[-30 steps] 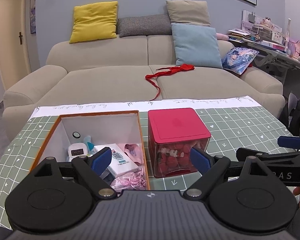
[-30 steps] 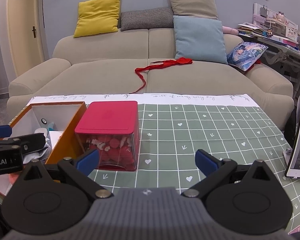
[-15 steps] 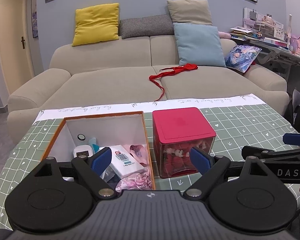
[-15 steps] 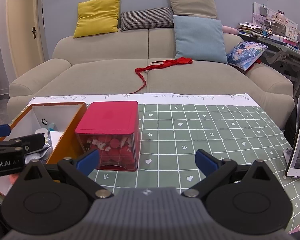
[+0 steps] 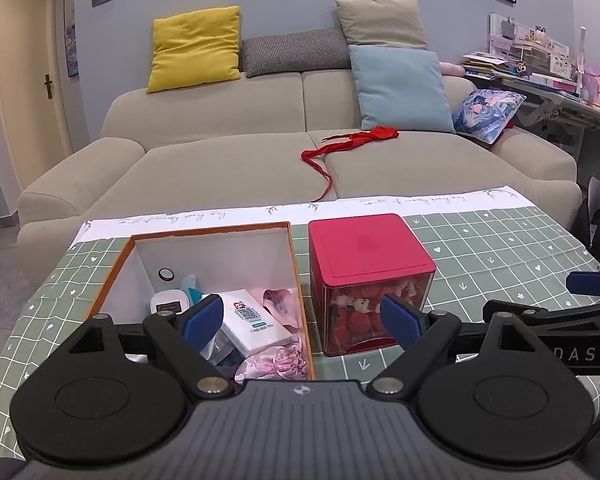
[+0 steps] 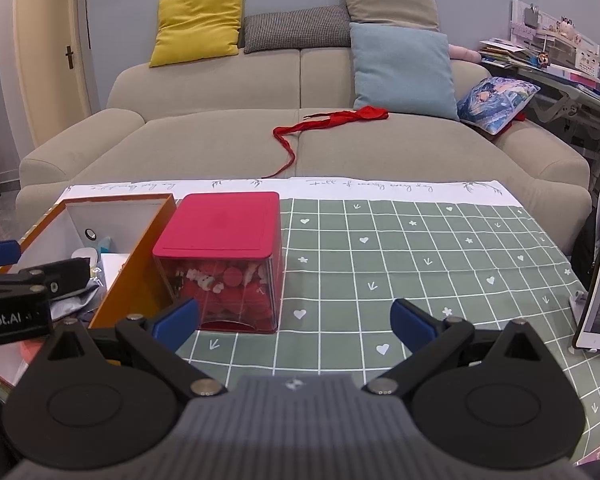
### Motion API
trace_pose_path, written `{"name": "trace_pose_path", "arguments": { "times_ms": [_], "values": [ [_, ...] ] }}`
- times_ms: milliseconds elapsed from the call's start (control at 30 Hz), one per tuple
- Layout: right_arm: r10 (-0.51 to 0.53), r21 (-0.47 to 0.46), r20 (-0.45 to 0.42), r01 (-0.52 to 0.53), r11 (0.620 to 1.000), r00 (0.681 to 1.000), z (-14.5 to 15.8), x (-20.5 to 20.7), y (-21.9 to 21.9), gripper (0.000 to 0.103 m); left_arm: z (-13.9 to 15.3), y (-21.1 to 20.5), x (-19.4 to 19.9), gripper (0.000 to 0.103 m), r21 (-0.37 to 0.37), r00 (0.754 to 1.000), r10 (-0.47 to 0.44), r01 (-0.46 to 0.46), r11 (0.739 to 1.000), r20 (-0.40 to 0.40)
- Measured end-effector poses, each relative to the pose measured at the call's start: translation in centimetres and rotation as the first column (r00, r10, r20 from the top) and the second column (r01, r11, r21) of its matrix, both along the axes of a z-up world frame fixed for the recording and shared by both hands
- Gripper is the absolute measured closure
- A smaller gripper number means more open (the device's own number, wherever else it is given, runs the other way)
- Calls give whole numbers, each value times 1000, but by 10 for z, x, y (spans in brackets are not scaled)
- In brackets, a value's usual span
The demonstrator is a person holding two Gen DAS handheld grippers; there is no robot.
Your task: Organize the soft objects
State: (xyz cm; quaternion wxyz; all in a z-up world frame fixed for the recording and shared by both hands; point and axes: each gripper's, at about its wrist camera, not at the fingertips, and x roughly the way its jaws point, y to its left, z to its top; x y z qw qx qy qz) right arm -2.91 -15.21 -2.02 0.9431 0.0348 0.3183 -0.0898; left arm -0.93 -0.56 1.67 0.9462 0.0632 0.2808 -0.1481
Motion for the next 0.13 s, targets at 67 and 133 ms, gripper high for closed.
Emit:
{"name": "trace_pose_path", "arguments": {
  "times_ms": [67, 133],
  "values": [
    [0, 3, 0, 0, 1000, 1000, 0, 0, -1, 3, 0, 0, -1, 0, 0, 1000, 4, -4, 1000, 5],
    [-1, 4, 0, 1, 1000, 1000, 0, 0, -1, 3, 1, 0, -1, 0, 2, 1000, 6, -6, 1000, 12]
  ]
}}
